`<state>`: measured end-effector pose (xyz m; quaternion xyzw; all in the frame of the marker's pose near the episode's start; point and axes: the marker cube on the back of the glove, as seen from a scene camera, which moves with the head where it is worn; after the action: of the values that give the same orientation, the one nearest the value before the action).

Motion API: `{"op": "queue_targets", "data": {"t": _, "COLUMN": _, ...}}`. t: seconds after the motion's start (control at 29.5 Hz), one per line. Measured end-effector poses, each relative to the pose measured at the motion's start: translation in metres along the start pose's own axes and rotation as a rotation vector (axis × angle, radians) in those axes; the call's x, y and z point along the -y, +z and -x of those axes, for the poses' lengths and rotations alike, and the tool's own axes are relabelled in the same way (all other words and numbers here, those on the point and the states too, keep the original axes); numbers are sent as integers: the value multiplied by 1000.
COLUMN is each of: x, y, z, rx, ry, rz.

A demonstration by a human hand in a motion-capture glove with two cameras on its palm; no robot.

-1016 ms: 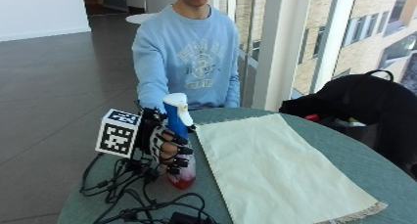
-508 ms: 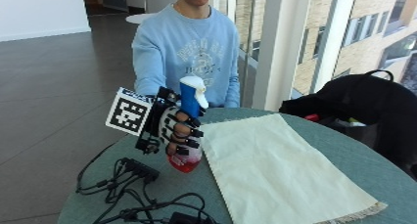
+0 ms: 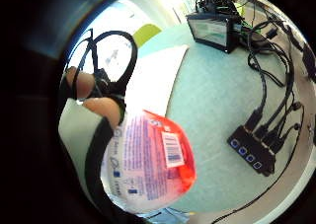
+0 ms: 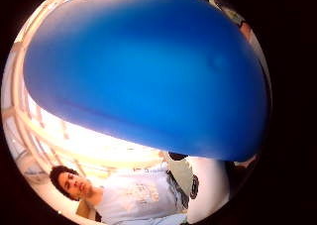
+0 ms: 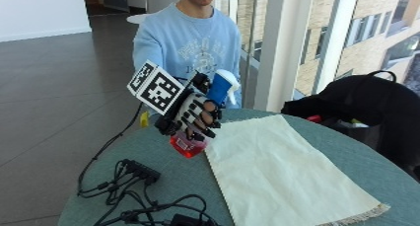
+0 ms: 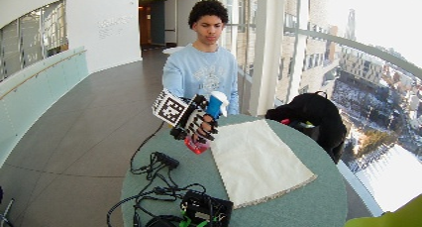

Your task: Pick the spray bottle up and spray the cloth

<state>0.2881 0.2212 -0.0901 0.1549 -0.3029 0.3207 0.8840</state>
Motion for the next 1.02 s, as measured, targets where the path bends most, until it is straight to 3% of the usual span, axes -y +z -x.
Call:
{"op": "queue_targets", "data": {"t": 0.47, "x": 15, "y": 31, "z": 26, "rx": -239, "ry": 49, "rz": 273}}
{"op": "queue_targets", "data": {"t": 1.02, "x": 13, "y": 49, "z": 13, "rx": -331, "ry": 107, "rz": 372}}
